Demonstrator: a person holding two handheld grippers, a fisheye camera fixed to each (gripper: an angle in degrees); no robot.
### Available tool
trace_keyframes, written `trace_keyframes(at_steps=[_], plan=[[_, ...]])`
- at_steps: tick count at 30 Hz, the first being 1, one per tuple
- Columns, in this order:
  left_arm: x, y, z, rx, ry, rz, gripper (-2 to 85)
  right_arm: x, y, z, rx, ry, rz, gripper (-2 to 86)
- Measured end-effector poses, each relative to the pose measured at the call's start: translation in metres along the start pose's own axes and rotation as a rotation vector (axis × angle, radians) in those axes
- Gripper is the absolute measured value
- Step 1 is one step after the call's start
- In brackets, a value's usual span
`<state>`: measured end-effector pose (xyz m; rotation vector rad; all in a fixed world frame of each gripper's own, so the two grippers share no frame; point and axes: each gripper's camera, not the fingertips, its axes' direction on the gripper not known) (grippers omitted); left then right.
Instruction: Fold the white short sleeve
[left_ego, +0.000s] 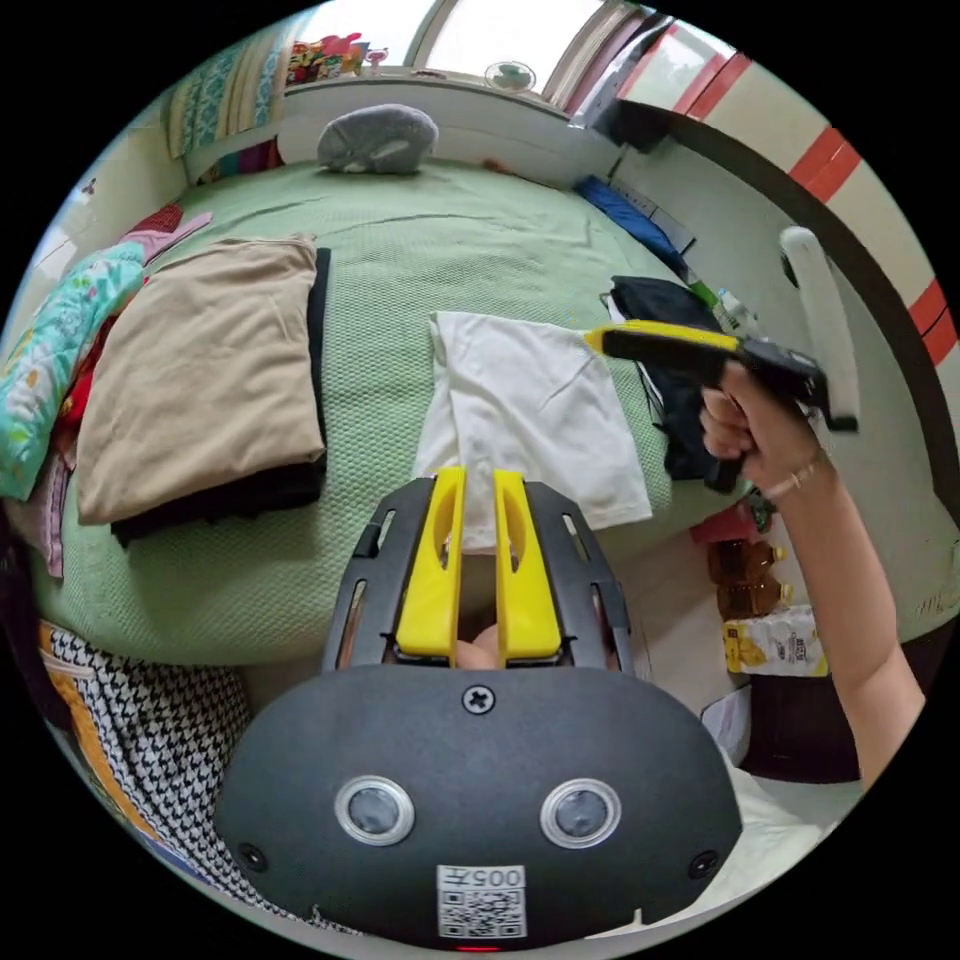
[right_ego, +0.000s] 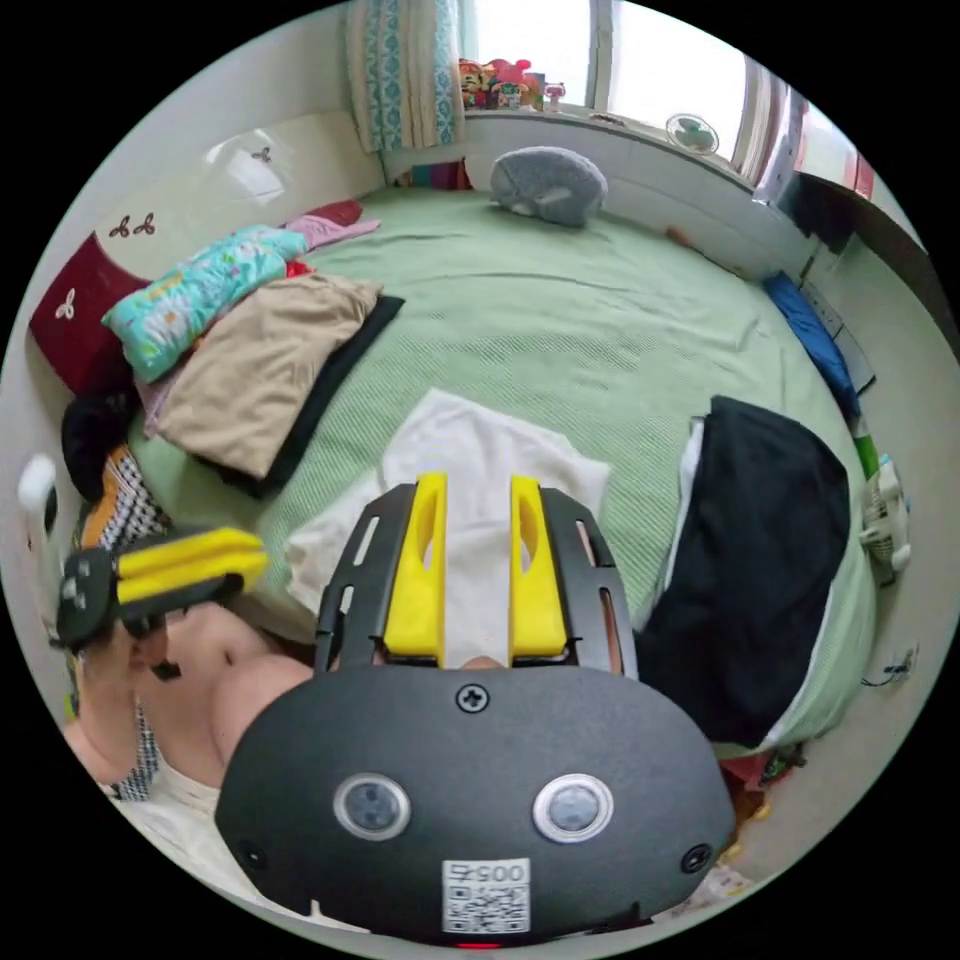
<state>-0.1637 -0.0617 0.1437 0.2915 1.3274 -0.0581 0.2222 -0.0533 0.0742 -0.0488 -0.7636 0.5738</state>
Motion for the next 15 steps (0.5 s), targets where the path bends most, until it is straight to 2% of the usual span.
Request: trace_keyframes(at_steps=[5,9,15], plan=[[0.008,-0.018,0.049,-0.039,-0.063,0.046,4.8,-0.032,0.087,0.034,-0.075,0.077,0.041,8.8],[0.009,-0.020,0.077,-0.083,-0.132,0.071,4.2,-0.055,0.119,0.052,-0.082,0.093,0.069,8.7],[0.003,-0.015,0.101,-0.035,-0.155,0.105,3.1,-0.083,0.145,0.084,-0.053,0.177,0.054,8.4]])
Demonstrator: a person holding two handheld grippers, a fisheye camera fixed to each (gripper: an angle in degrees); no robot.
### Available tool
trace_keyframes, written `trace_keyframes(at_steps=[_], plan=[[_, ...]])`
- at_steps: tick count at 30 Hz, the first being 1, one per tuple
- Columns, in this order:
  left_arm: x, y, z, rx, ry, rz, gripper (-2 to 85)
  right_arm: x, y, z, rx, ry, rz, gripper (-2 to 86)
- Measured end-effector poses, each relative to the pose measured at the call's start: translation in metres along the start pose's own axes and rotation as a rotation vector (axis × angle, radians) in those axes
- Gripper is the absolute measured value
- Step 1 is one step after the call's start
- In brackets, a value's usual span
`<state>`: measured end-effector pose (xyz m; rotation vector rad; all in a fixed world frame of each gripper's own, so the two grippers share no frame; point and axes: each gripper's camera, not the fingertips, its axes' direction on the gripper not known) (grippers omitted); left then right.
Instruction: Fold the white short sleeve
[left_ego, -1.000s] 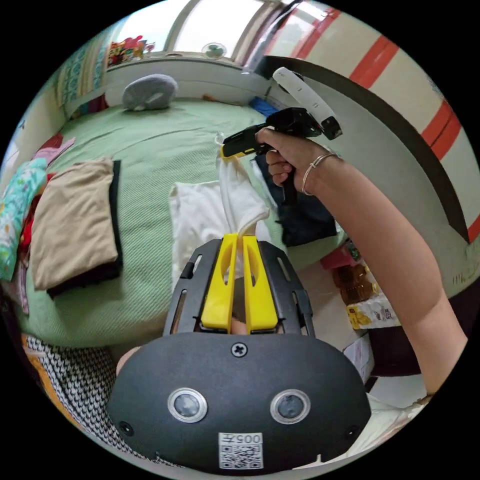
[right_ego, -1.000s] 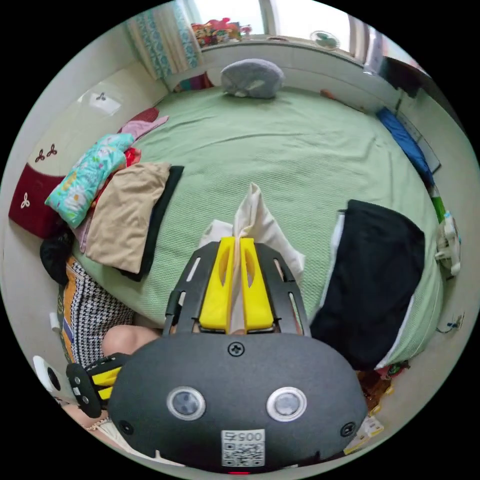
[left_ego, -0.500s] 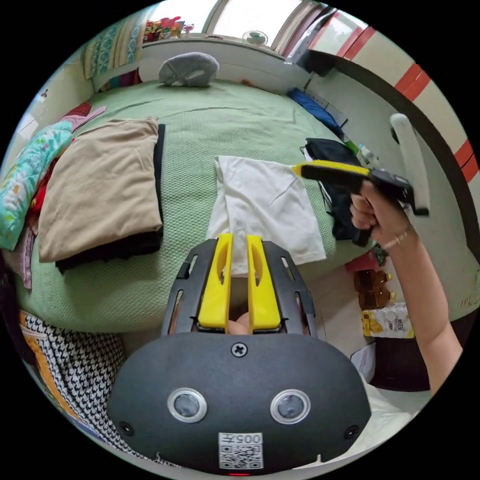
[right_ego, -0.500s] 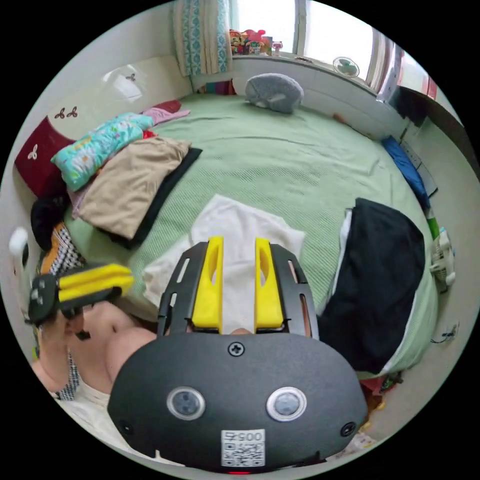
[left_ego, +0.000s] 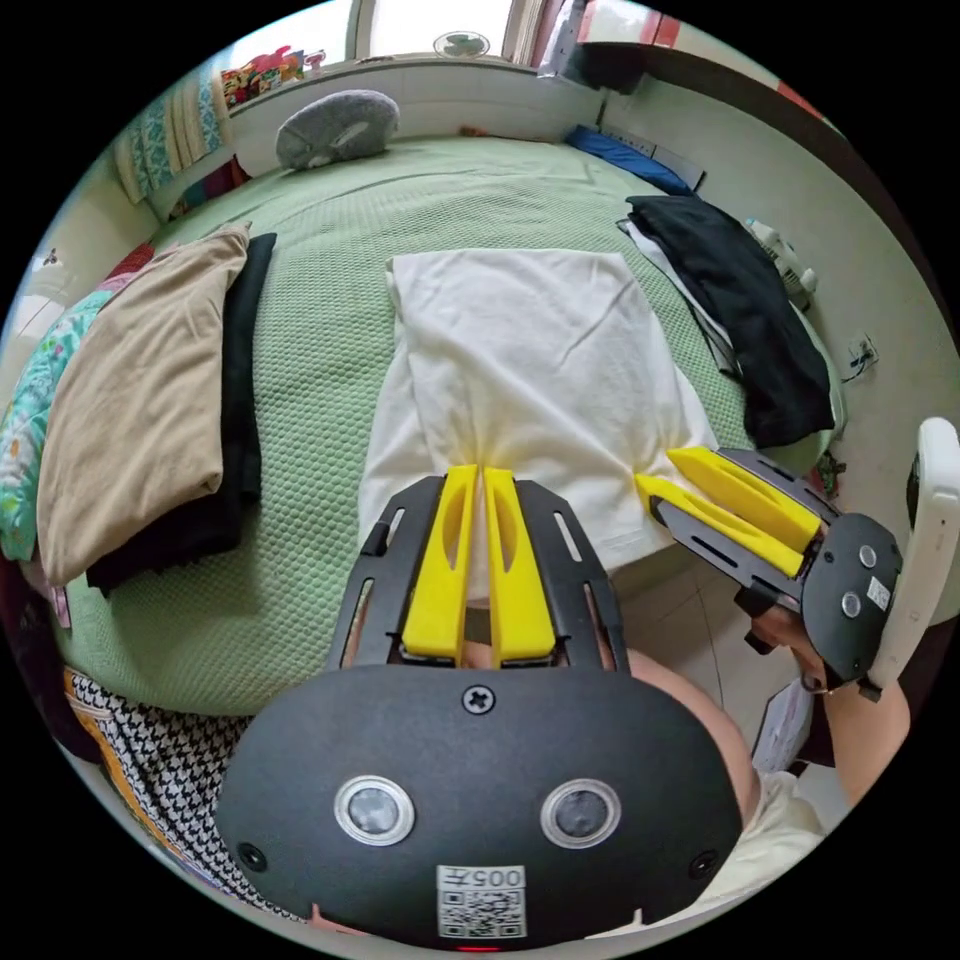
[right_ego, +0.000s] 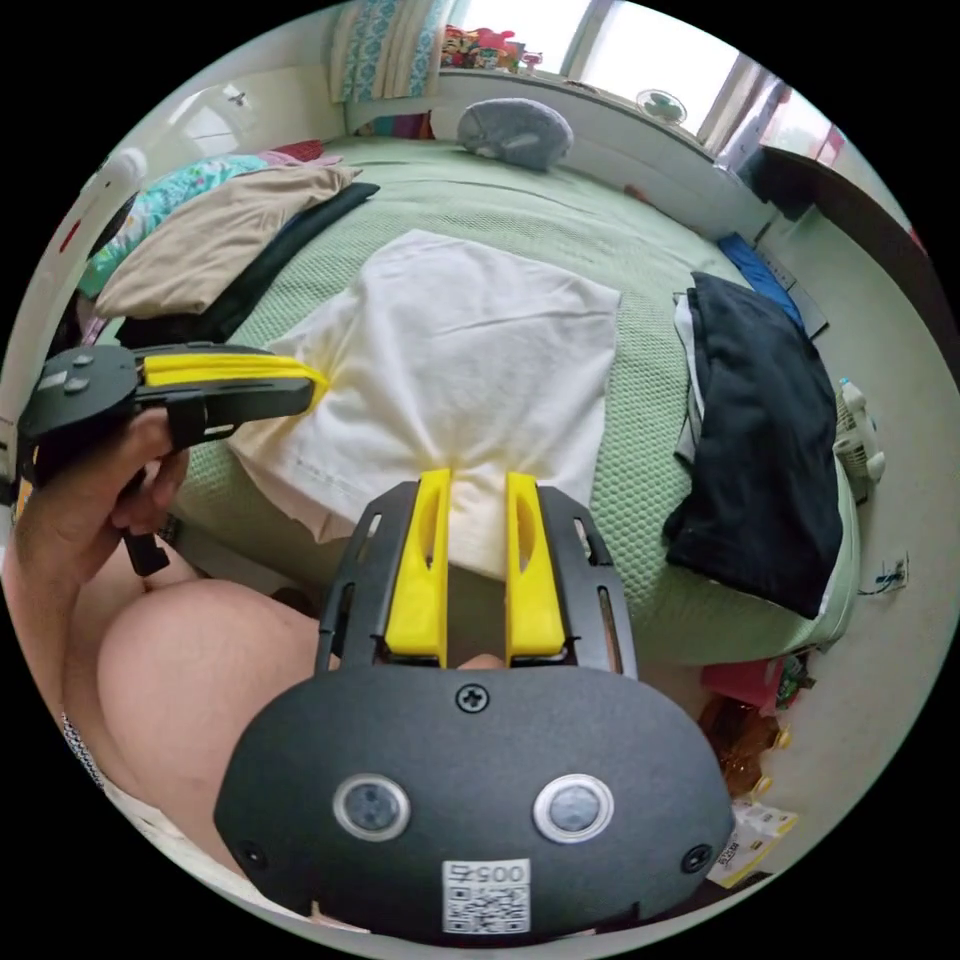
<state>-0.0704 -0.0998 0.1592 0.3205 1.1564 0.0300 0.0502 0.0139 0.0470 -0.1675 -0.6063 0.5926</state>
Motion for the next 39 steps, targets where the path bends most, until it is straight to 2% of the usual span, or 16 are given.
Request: trace_keyframes(at_steps=[6,12,21,24,28,32,36,39], plan=[[0.004,-0.007,0.015,0.001,-0.112,0.048,1.7,0.011,0.019,0.005,0.055,-0.075,0.095,5.6],[-0.032,-0.018,0.017,-0.049,0.007,-0.019,0.0,0.011,0.030,-0.004,0.039,-0.063,0.035,4.1],[-0.085,-0.024,-0.001,-0.098,0.060,-0.036,-0.4,0.046,0.064,-0.015,-0.019,-0.161,0.026,2.9],[-0.106,-0.033,-0.007,-0.077,0.042,-0.049,-0.3,0.074,0.059,-0.034,0.041,-0.164,0.096,4.0],[-0.137,-0.065,-0.010,0.044,0.139,-0.093,-0.2,0.120,0.017,-0.073,0.223,-0.181,0.249,6.1],[-0.156,-0.120,0.014,0.079,0.096,-0.110,-0.2,0.150,-0.060,-0.083,0.314,-0.159,0.415,7.2],[-0.171,-0.161,0.040,0.103,0.064,-0.135,-0.1,0.164,-0.120,-0.057,0.325,-0.074,0.491,6.9],[-0.185,-0.186,0.065,0.094,0.109,-0.169,-0.1,0.176,-0.154,-0.010,0.233,-0.073,0.460,6.4]])
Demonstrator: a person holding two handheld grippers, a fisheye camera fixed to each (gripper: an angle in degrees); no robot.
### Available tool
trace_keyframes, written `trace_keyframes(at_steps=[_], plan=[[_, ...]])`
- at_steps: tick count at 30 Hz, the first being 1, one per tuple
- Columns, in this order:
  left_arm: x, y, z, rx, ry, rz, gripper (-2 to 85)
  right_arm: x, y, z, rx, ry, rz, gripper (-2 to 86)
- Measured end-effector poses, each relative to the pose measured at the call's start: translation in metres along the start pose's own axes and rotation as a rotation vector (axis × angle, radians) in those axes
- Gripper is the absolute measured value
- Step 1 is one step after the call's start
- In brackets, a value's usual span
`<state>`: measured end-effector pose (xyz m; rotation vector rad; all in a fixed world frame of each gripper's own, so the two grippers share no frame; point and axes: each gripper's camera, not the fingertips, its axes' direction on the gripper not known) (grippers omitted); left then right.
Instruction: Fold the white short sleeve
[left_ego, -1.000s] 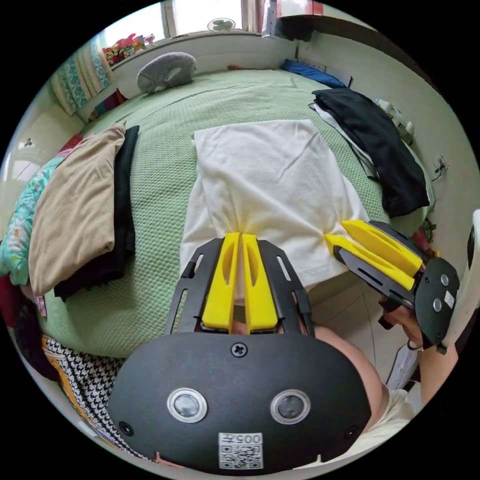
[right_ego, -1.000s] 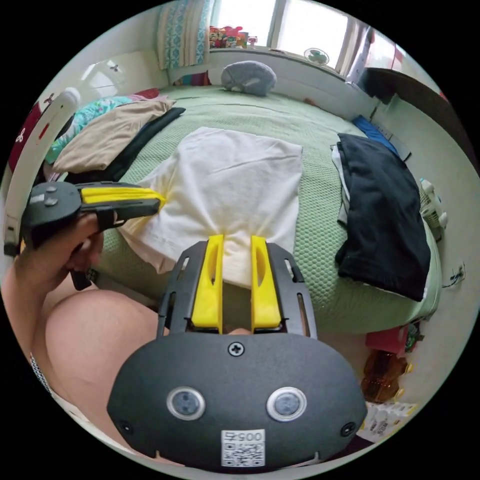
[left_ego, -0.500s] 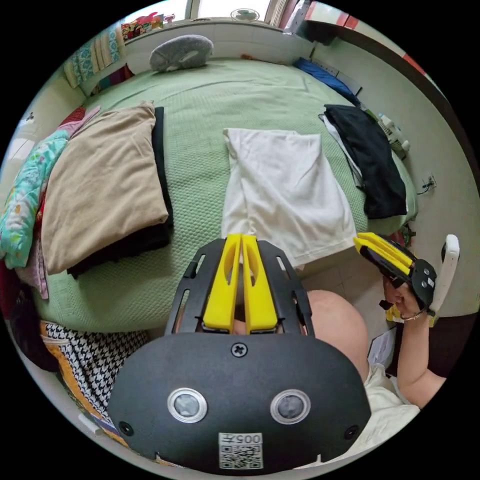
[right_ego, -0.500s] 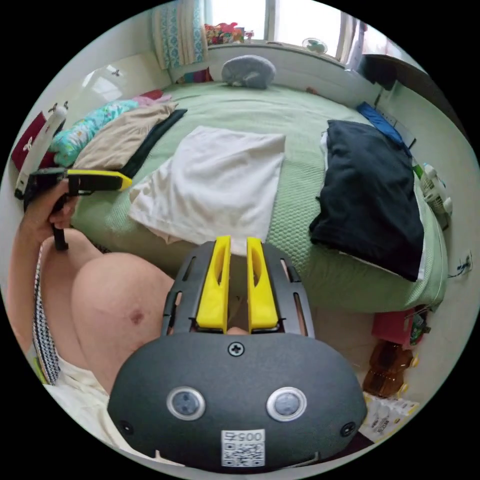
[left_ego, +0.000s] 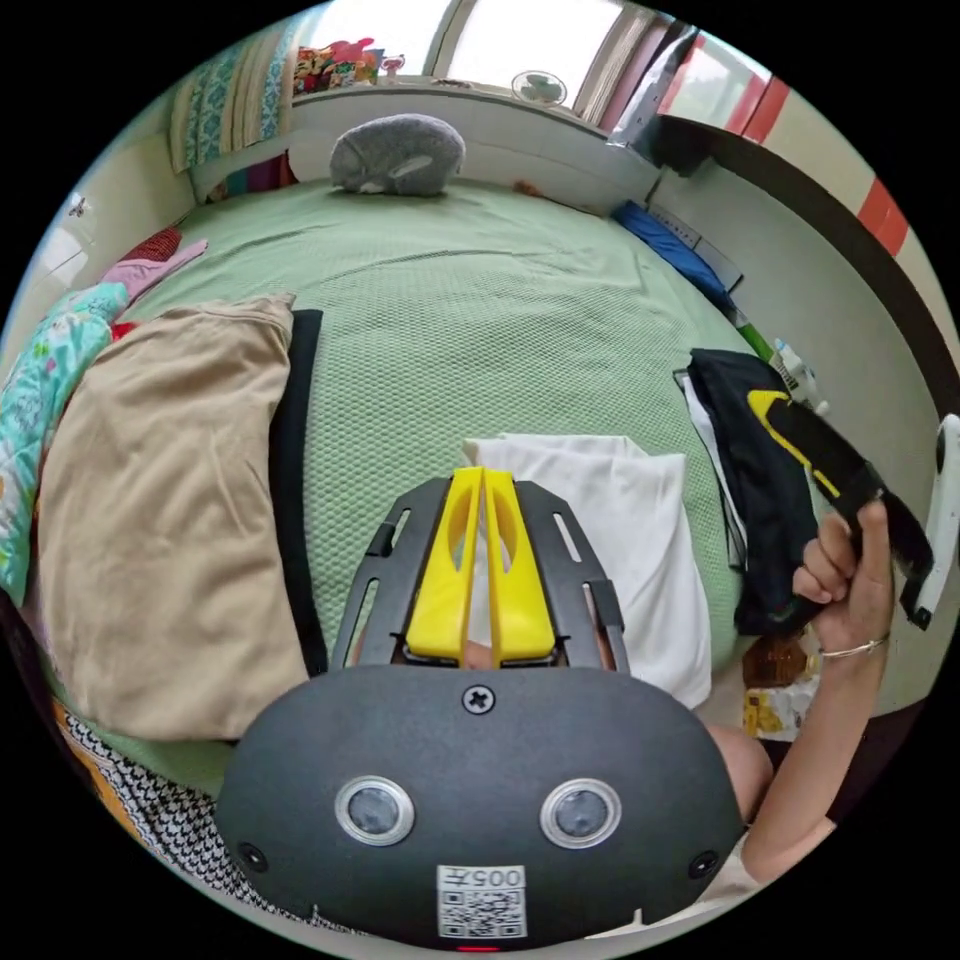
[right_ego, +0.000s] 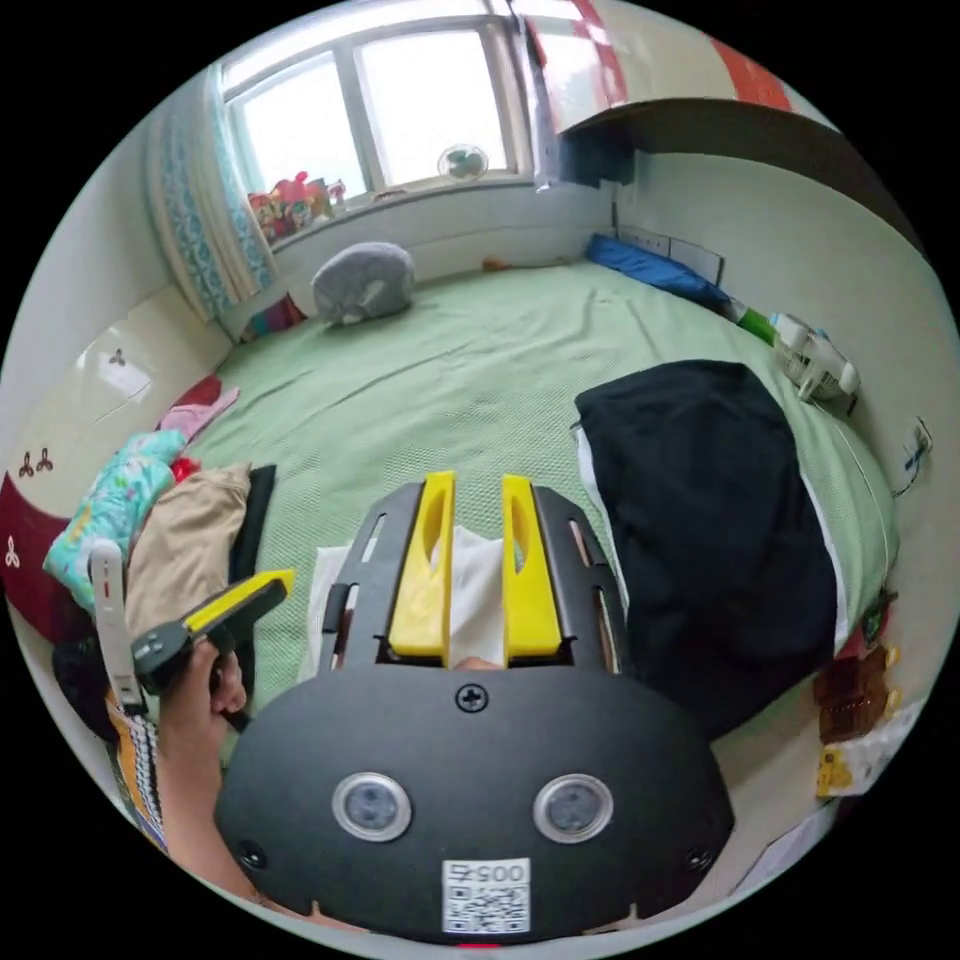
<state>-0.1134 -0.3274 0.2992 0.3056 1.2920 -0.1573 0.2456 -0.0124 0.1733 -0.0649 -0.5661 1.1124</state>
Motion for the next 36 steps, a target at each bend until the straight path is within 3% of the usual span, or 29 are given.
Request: trace_keyframes(at_steps=[5,12,17,21,26,28,32,36], plan=[[-0.014,-0.028,0.033,-0.085,0.129,0.077,0.1,0.030,-0.001,0.084,-0.178,0.064,-0.066,7.0],[-0.044,-0.055,0.043,-0.037,0.140,0.029,2.1,0.046,-0.020,0.122,-0.300,-0.036,-0.072,8.1],[-0.055,-0.066,0.074,-0.098,0.215,0.062,8.7,0.035,-0.027,0.142,-0.358,-0.069,-0.144,4.7],[-0.051,-0.073,0.084,-0.112,0.152,0.103,6.3,0.019,-0.020,0.127,-0.315,-0.056,-0.253,4.2],[-0.054,-0.084,0.080,-0.094,0.160,0.112,3.6,0.012,-0.015,0.151,-0.439,-0.085,-0.327,3.1],[-0.054,-0.087,0.082,-0.108,0.158,0.136,3.4,0.018,-0.020,0.150,-0.429,-0.072,-0.305,2.5],[-0.053,-0.092,0.082,-0.119,0.169,0.213,2.8,0.037,-0.034,0.133,-0.232,0.050,-0.231,4.1],[-0.049,-0.095,0.076,-0.109,0.259,0.280,2.2,0.043,-0.048,0.147,-0.192,-0.007,-0.200,5.8]])
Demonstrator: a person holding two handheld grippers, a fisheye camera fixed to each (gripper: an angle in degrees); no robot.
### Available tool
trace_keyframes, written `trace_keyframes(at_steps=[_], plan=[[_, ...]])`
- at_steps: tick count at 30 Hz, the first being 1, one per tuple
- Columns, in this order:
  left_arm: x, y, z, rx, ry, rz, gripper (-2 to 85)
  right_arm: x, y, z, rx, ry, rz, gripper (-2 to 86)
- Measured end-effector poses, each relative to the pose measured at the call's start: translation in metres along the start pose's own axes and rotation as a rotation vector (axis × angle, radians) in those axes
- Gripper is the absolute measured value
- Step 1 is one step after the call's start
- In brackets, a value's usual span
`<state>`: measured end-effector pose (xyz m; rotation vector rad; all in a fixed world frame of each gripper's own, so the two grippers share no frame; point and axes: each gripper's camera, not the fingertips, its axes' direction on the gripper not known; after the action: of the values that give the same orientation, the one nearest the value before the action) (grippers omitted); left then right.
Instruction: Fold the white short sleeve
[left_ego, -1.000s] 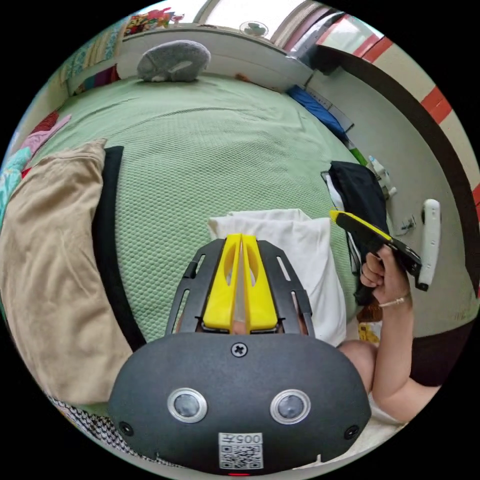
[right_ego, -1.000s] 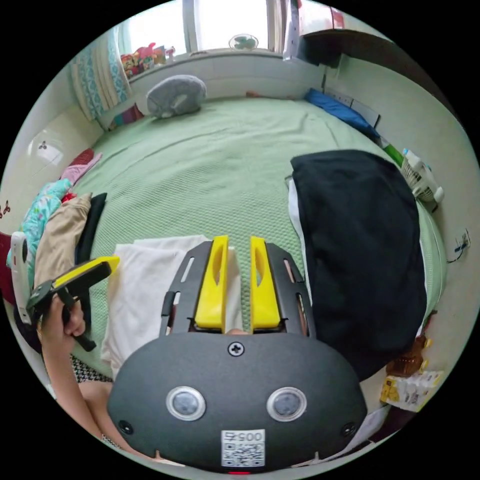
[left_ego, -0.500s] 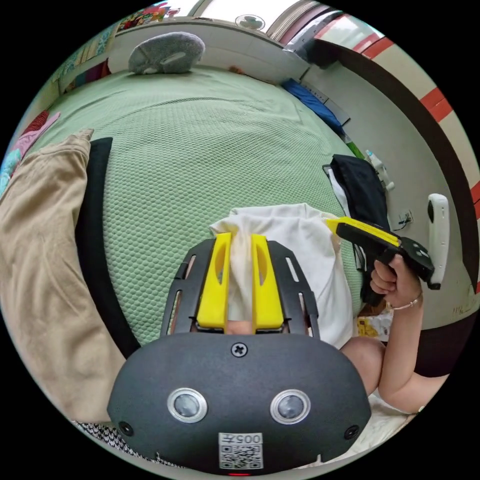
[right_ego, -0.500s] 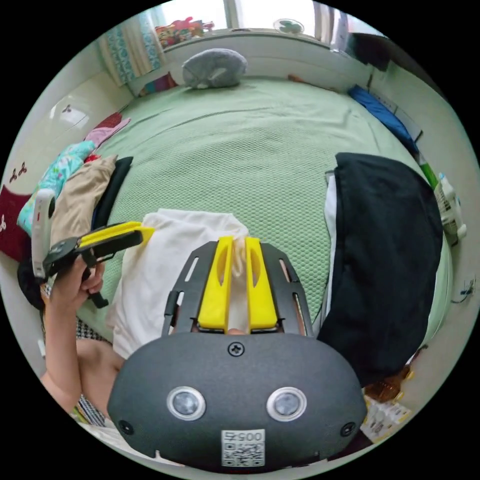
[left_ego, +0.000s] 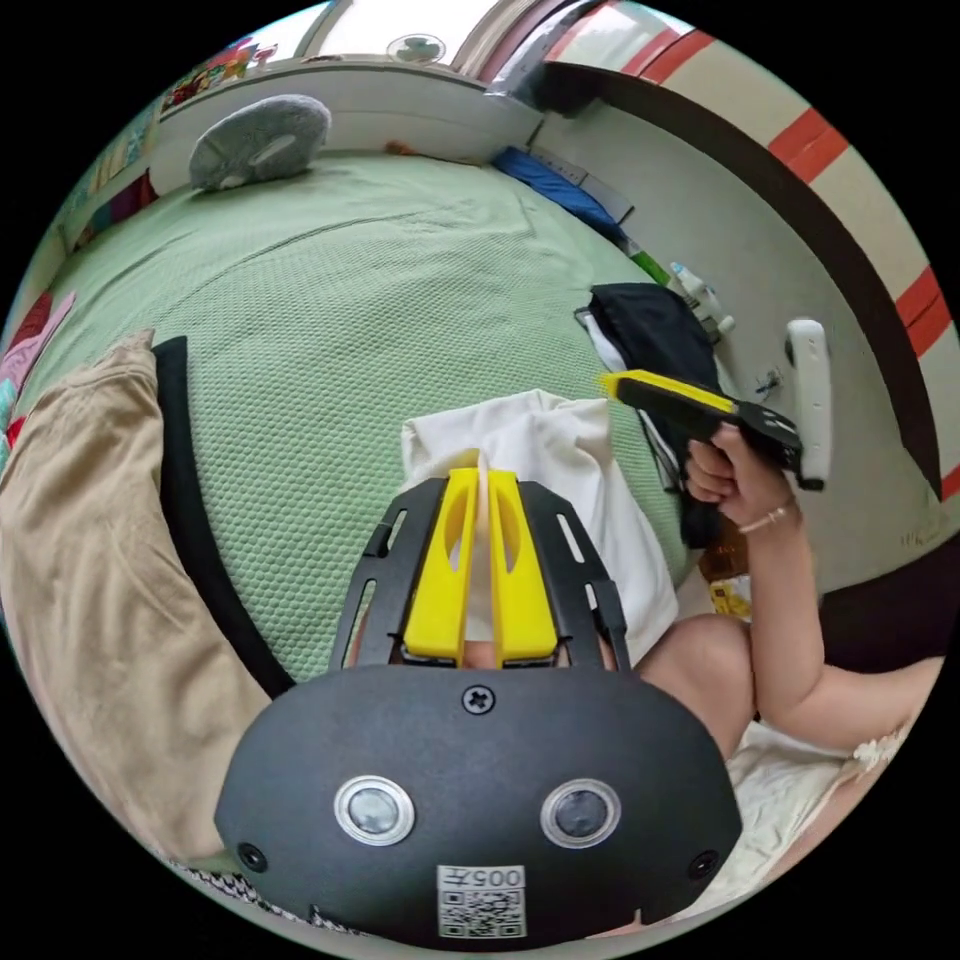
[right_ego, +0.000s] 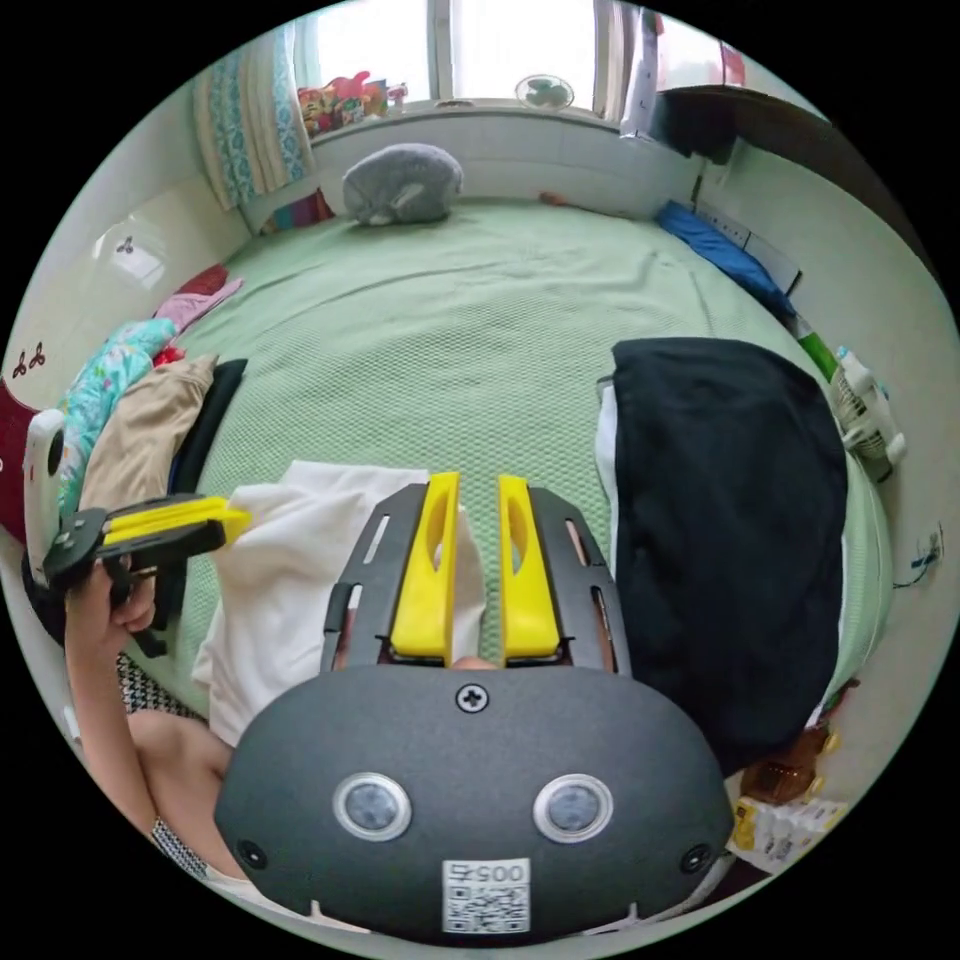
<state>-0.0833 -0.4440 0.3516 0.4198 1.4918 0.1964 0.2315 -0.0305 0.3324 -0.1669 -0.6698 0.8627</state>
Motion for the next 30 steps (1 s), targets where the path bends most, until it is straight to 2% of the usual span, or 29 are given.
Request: trace_keyframes(at_steps=[5,9,12,17,24,27,30], plan=[[0.005,-0.005,0.006,-0.048,0.128,0.108,1.8,-0.002,-0.025,0.032,-0.069,-0.034,-0.002,7.8],[0.003,-0.007,0.005,-0.072,0.146,0.170,1.6,-0.003,-0.034,0.044,-0.110,-0.078,-0.017,8.8],[-0.005,-0.008,0.001,-0.064,0.173,0.179,1.5,-0.004,-0.037,0.056,-0.143,-0.027,-0.034,9.0],[-0.030,-0.009,0.004,-0.118,0.392,0.125,1.4,0.005,-0.043,0.064,-0.149,-0.068,0.023,8.9],[-0.033,-0.006,-0.003,-0.106,0.345,0.177,1.4,0.006,-0.048,0.073,-0.144,-0.080,0.042,8.5],[-0.030,-0.007,-0.001,-0.122,0.301,0.196,1.3,-0.007,-0.049,0.077,-0.174,-0.078,-0.025,8.5],[-0.029,-0.008,-0.006,-0.090,0.257,0.206,1.3,-0.024,-0.050,0.085,-0.217,0.006,-0.099,8.0]])
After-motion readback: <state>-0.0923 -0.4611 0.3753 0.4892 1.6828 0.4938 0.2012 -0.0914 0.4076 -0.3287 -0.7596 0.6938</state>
